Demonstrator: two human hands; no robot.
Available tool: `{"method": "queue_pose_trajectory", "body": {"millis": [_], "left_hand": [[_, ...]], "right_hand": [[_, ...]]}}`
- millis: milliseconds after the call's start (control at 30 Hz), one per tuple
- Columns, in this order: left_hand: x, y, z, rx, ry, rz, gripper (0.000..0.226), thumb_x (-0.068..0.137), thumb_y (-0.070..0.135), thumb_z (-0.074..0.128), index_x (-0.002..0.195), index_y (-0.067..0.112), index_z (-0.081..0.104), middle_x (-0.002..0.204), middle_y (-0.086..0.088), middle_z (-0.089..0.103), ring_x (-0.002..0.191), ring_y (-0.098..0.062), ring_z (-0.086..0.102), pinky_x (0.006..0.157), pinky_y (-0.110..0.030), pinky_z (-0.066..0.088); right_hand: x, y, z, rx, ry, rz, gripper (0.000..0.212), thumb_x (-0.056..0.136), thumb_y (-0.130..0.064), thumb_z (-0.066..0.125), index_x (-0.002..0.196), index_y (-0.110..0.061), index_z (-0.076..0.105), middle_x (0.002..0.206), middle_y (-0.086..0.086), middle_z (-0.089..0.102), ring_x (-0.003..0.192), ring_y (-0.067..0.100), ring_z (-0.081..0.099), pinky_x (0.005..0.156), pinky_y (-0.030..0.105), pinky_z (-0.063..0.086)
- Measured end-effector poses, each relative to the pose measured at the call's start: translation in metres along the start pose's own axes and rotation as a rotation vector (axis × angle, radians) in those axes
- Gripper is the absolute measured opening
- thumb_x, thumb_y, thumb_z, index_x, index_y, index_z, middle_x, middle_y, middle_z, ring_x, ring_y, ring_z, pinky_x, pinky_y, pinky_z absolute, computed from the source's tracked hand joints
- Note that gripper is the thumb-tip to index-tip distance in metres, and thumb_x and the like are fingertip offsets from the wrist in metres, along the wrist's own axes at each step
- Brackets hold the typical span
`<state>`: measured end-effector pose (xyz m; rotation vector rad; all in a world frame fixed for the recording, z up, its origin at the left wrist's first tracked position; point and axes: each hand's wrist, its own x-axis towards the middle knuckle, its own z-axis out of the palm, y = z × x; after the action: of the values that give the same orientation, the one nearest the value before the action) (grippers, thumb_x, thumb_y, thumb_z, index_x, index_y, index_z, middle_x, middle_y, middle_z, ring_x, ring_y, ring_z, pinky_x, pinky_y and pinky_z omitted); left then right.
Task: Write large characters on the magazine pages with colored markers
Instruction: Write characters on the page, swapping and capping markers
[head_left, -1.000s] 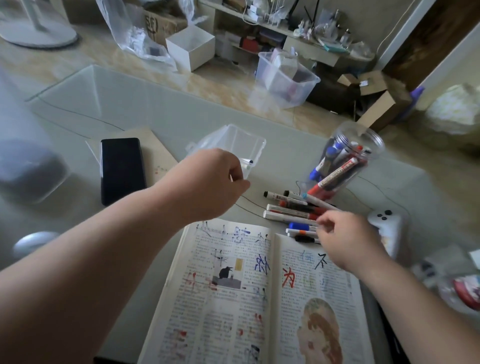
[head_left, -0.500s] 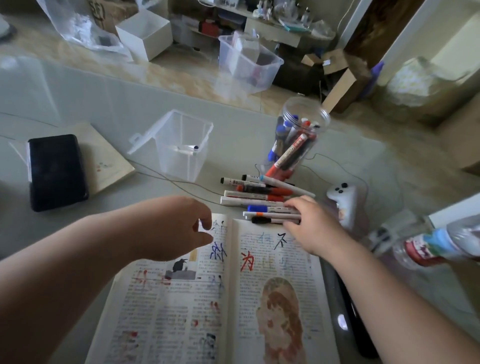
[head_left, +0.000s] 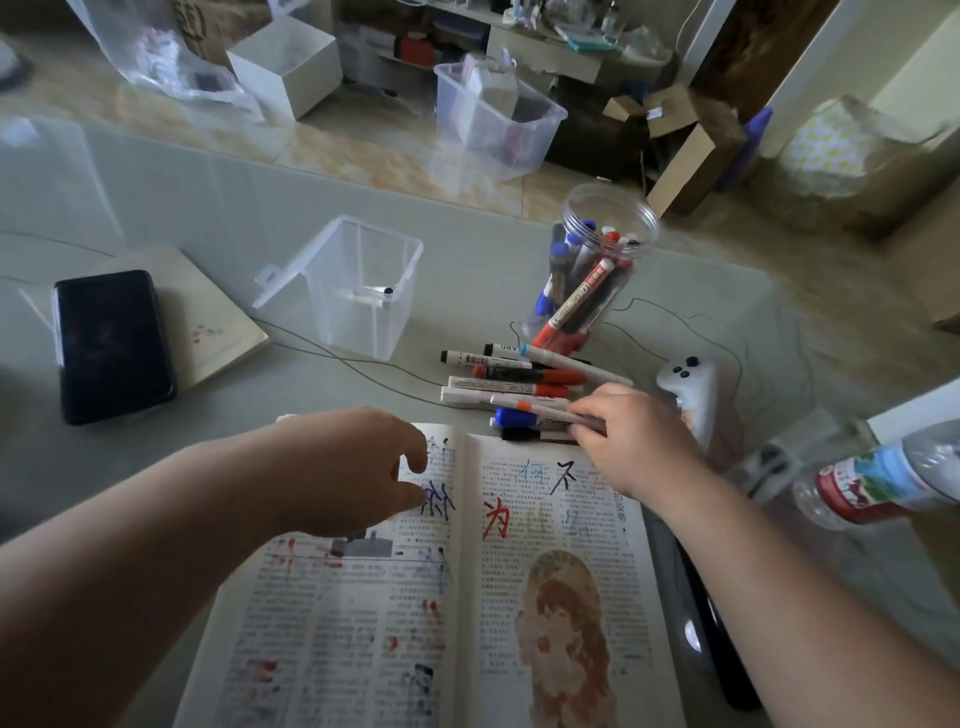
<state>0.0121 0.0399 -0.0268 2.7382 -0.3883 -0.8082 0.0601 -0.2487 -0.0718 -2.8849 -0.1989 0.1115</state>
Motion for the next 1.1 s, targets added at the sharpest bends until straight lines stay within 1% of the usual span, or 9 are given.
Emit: {"method": "queue_pose_trajectory", "body": {"millis": [167, 267, 433, 533, 633, 733, 867, 933, 1100], "left_hand": [[-0.003, 0.002, -0.003, 0.002, 0.025, 0.008, 0.031, 0.093, 0.055, 0.057, 0.12, 0.039, 0.06, 0.103, 0.022, 0.065, 0.09, -0.003, 0.064, 0.088, -0.03, 0.052], [-0.003, 0.005, -0.005, -0.002, 0.135, 0.025, 0.031, 0.093, 0.054, 0.056, 0.12, 0.038, 0.06, 0.103, 0.02, 0.065, 0.092, -0.005, 0.063, 0.087, -0.03, 0.053], [-0.01, 0.022, -0.005, -0.12, 0.363, 0.219, 0.045, 0.094, 0.054, 0.055, 0.136, 0.039, 0.049, 0.129, 0.019, 0.05, 0.115, -0.005, 0.053, 0.096, -0.029, 0.049], [-0.014, 0.039, 0.002, -0.167, 0.269, 0.32, 0.015, 0.101, 0.042, 0.049, 0.109, 0.038, 0.061, 0.107, 0.018, 0.061, 0.097, -0.005, 0.058, 0.09, -0.033, 0.052], [-0.022, 0.057, 0.009, -0.309, 0.174, 0.32, 0.025, 0.105, 0.039, 0.043, 0.085, 0.033, 0.056, 0.079, 0.01, 0.06, 0.073, -0.007, 0.057, 0.074, -0.034, 0.051], [-0.031, 0.072, 0.017, -0.484, 0.101, 0.37, 0.023, 0.105, 0.039, 0.042, 0.09, 0.039, 0.06, 0.076, 0.009, 0.061, 0.06, -0.004, 0.052, 0.069, -0.037, 0.052], [-0.042, 0.087, 0.029, -0.668, -0.166, 0.428, 0.018, 0.105, 0.029, 0.048, 0.108, 0.032, 0.065, 0.076, 0.006, 0.068, 0.062, -0.006, 0.061, 0.069, -0.033, 0.056], [-0.046, 0.093, 0.032, -0.678, -0.204, 0.41, 0.015, 0.104, 0.025, 0.052, 0.109, 0.025, 0.067, 0.076, 0.003, 0.073, 0.064, -0.008, 0.066, 0.069, -0.03, 0.058], [-0.048, 0.099, 0.031, -0.638, -0.048, 0.221, 0.035, 0.098, 0.036, 0.062, 0.066, 0.023, 0.068, 0.056, 0.007, 0.069, 0.05, -0.008, 0.062, 0.062, -0.028, 0.054]], "right_hand": [[-0.004, -0.004, -0.008, 0.045, 0.035, -0.039, 0.016, 0.093, -0.031, 0.064, 0.102, -0.032, 0.077, 0.098, -0.012, 0.066, 0.094, 0.013, 0.061, 0.081, 0.036, 0.053], [-0.01, -0.013, -0.022, 0.11, 0.075, -0.065, 0.013, 0.091, -0.031, 0.068, 0.098, -0.034, 0.078, 0.092, -0.013, 0.066, 0.088, 0.01, 0.061, 0.078, 0.035, 0.053], [-0.04, -0.039, -0.054, 0.145, -0.229, -0.119, 0.011, 0.091, -0.046, 0.068, 0.094, -0.04, 0.075, 0.074, -0.018, 0.067, 0.07, 0.001, 0.06, 0.066, 0.03, 0.05], [-0.067, -0.051, -0.071, 0.337, -0.293, -0.106, 0.009, 0.09, -0.045, 0.071, 0.091, -0.038, 0.077, 0.076, -0.02, 0.07, 0.068, 0.0, 0.063, 0.064, 0.025, 0.05], [-0.086, -0.05, -0.088, 0.472, -0.194, -0.067, 0.004, 0.088, -0.035, 0.075, 0.086, -0.033, 0.079, 0.074, -0.017, 0.072, 0.067, -0.001, 0.064, 0.064, 0.02, 0.051], [-0.109, -0.044, -0.093, 0.9, -0.129, 0.043, 0.004, 0.083, -0.022, 0.077, 0.081, -0.019, 0.078, 0.058, -0.004, 0.062, 0.053, 0.008, 0.053, 0.05, 0.018, 0.042], [-0.146, -0.04, -0.083, 1.466, -0.154, 0.188, 0.011, 0.079, -0.009, 0.071, 0.088, -0.008, 0.078, 0.063, 0.01, 0.057, 0.056, 0.015, 0.05, 0.049, 0.022, 0.041], [-0.154, -0.036, -0.077, 1.525, -0.165, 0.19, 0.014, 0.082, -0.01, 0.073, 0.094, -0.006, 0.078, 0.066, 0.01, 0.058, 0.058, 0.015, 0.052, 0.052, 0.024, 0.043], [-0.147, -0.031, -0.067, 1.551, -0.047, 0.239, 0.008, 0.08, -0.016, 0.07, 0.083, -0.011, 0.076, 0.065, 0.008, 0.057, 0.055, 0.015, 0.049, 0.051, 0.023, 0.043]]}}
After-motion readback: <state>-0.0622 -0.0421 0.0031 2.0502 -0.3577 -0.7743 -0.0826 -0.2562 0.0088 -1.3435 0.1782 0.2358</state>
